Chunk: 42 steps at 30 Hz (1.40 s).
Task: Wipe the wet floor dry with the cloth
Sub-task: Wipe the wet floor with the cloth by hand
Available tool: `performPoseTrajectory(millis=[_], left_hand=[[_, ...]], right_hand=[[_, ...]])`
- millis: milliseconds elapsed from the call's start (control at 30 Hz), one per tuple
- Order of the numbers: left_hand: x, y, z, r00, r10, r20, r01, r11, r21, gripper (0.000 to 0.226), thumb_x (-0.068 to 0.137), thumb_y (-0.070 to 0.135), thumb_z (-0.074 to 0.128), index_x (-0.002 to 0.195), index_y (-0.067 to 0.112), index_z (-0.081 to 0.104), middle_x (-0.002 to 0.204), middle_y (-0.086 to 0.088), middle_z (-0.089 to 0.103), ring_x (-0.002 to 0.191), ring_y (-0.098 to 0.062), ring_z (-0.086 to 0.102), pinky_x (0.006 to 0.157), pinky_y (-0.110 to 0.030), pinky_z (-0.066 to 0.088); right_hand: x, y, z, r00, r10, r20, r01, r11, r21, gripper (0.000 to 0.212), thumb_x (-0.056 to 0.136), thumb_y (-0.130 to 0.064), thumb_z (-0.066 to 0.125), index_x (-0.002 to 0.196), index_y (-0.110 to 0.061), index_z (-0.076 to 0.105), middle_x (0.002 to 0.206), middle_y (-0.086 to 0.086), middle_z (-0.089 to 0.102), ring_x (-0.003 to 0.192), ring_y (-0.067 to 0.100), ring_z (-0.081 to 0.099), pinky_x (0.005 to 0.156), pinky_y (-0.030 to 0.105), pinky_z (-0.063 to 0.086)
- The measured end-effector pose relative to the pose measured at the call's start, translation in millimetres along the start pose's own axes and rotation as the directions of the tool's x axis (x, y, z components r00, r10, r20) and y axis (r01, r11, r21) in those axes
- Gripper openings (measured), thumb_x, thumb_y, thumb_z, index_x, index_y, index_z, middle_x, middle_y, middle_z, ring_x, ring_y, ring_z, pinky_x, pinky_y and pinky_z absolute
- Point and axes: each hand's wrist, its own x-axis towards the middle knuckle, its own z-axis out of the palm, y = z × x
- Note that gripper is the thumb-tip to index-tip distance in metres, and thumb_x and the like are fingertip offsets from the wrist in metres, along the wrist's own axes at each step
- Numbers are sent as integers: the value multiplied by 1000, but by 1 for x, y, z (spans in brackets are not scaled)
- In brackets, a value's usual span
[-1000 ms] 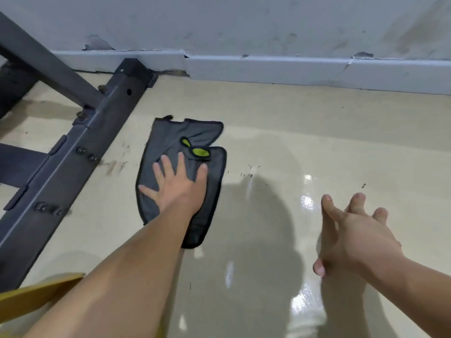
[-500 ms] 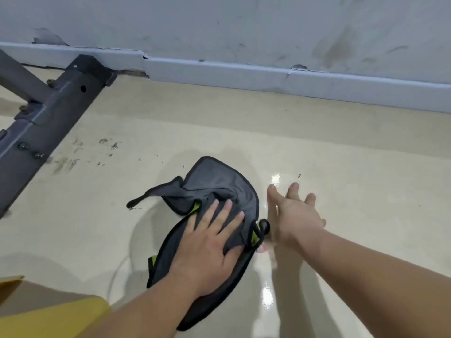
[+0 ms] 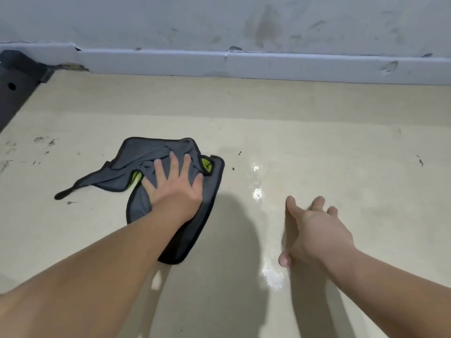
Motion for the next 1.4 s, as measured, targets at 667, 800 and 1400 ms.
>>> performPoseTrajectory(millis=[667, 800, 1400], left_hand=[[31, 98, -6, 735, 678, 31, -672, 720, 173, 63, 105, 64, 26, 163, 47, 11, 175, 12, -4, 161, -14, -6, 127, -59, -4], [41, 51, -14, 980, 200, -4, -199, 977, 72, 77, 99, 75, 5, 166, 36, 6, 173, 7, -19, 159, -20, -22, 123, -64, -15], [-126, -30, 53, 669, 741, -64, -724, 668, 172, 73, 95, 67, 46, 161, 37, 34, 174, 0, 17, 161, -29, 13, 123, -67, 14]], right_hand=[[5, 4, 6, 999, 38, 2, -38, 989, 143, 140, 56, -30, 94, 155, -45, -5, 166, 19, -18, 151, 50, -9, 105, 63, 43], [7, 2, 2, 998, 60, 28, -63, 986, 153, 141, 54, -31, 94, 154, -50, -3, 166, 14, -18, 151, 47, -11, 104, 61, 45], [-20, 34, -6, 999, -30, -12, 29, 999, -16, 141, 42, -58, 92, 147, -52, -2, 154, 8, 6, 140, 34, 18, 88, 49, 54]])
